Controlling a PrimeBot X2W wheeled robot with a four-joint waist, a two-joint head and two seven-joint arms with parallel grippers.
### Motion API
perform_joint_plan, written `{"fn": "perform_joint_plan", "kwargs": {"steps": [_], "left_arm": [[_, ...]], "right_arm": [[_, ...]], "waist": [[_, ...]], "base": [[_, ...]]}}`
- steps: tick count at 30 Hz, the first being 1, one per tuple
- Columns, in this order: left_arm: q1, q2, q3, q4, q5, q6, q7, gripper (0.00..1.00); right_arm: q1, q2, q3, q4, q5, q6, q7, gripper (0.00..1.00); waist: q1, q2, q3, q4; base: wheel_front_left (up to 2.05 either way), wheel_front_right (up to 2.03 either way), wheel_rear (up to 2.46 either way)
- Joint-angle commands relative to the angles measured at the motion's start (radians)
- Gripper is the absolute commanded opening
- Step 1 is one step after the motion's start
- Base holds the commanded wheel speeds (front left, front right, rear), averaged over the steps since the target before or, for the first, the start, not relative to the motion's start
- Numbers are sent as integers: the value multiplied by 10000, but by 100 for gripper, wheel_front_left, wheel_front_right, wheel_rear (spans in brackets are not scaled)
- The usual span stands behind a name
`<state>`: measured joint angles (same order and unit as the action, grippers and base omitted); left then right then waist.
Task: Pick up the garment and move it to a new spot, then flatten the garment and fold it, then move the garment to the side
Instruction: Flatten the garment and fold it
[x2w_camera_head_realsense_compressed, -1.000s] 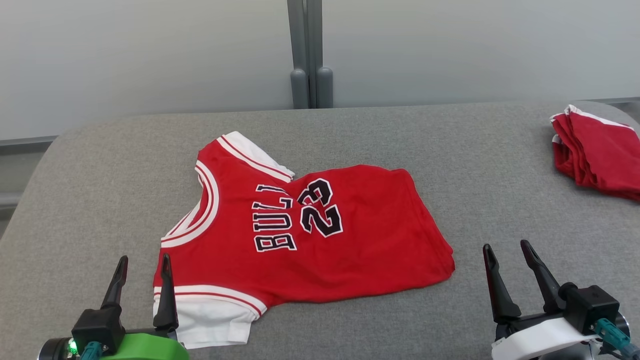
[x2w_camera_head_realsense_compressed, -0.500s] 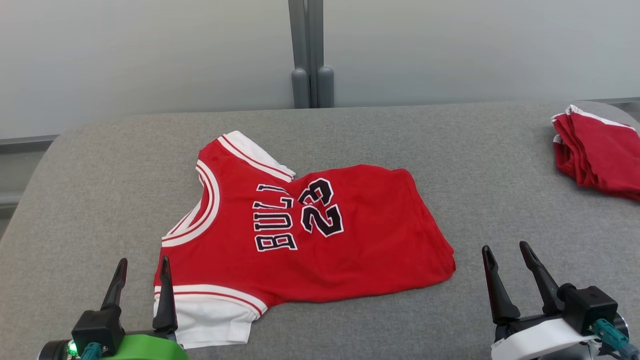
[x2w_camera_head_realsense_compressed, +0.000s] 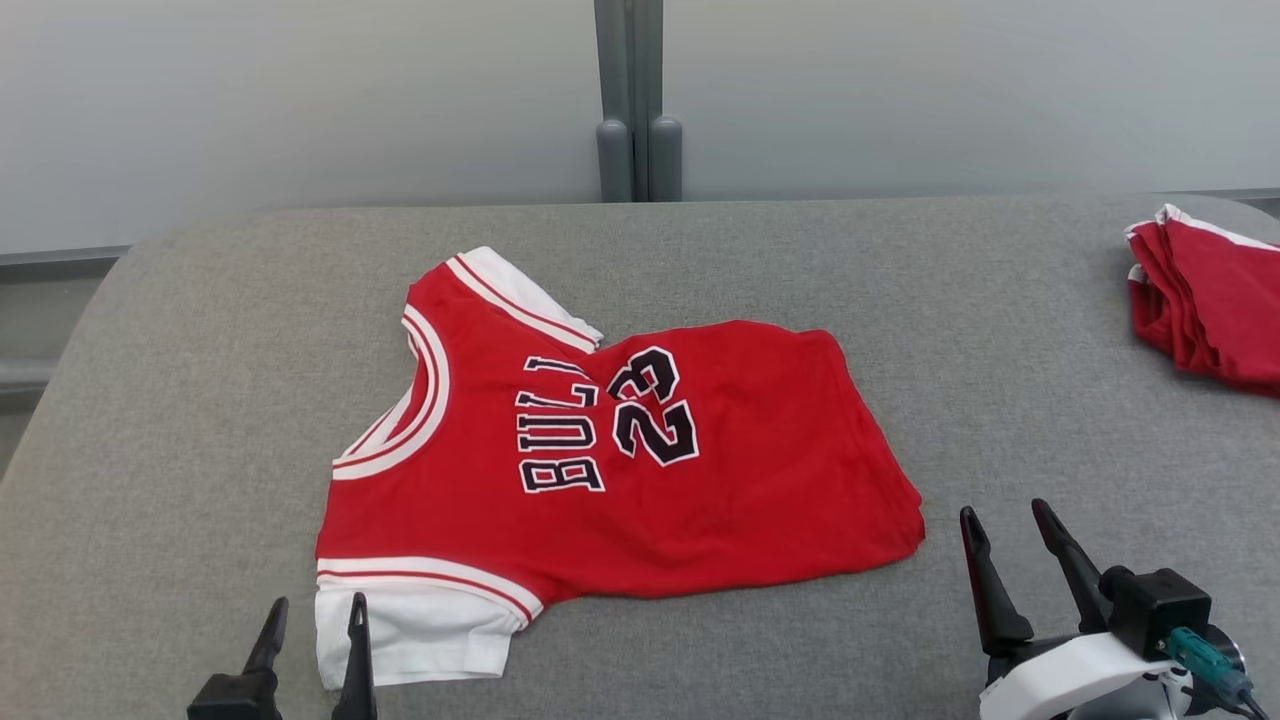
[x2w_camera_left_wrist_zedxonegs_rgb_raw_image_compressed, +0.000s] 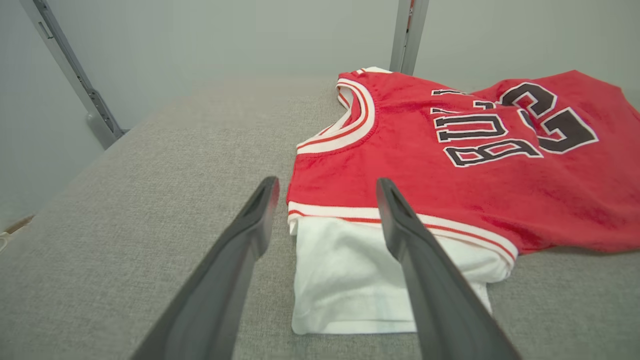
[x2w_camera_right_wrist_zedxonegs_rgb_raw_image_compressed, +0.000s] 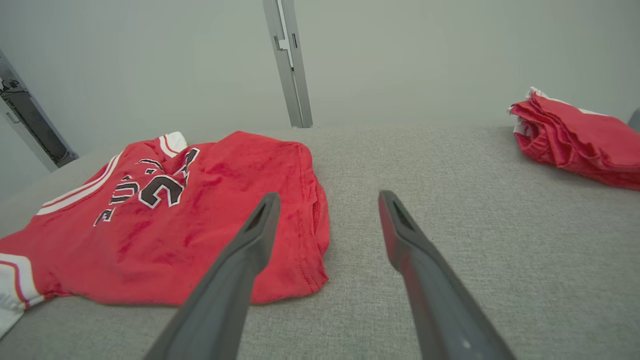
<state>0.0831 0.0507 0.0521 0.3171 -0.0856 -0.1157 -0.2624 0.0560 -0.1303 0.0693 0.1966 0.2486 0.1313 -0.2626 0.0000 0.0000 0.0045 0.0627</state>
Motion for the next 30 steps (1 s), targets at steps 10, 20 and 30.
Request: {"fn": "perform_joint_plan", "kwargs": {"steps": [10,20,30], "left_arm": [[-257,47,-23,1464,-116,-86,-29,100],[-1073,161,-225,2576,-168,-155,-29,100],[-1688,175,-551,3341,-361,-150,-29,100]], "right_arm": [[-806,-126,398,1534,164,-14,-29,100],[-1803,-76,783,3114,315,-14,-29,100],[-2485,-31,1171,4539,603,-14,-29,100]], "waist": [[0,0,412,161],[0,0,821,300],[0,0,1043,529]], "base": [[0,0,0],[0,0,0],[0,0,0]]}}
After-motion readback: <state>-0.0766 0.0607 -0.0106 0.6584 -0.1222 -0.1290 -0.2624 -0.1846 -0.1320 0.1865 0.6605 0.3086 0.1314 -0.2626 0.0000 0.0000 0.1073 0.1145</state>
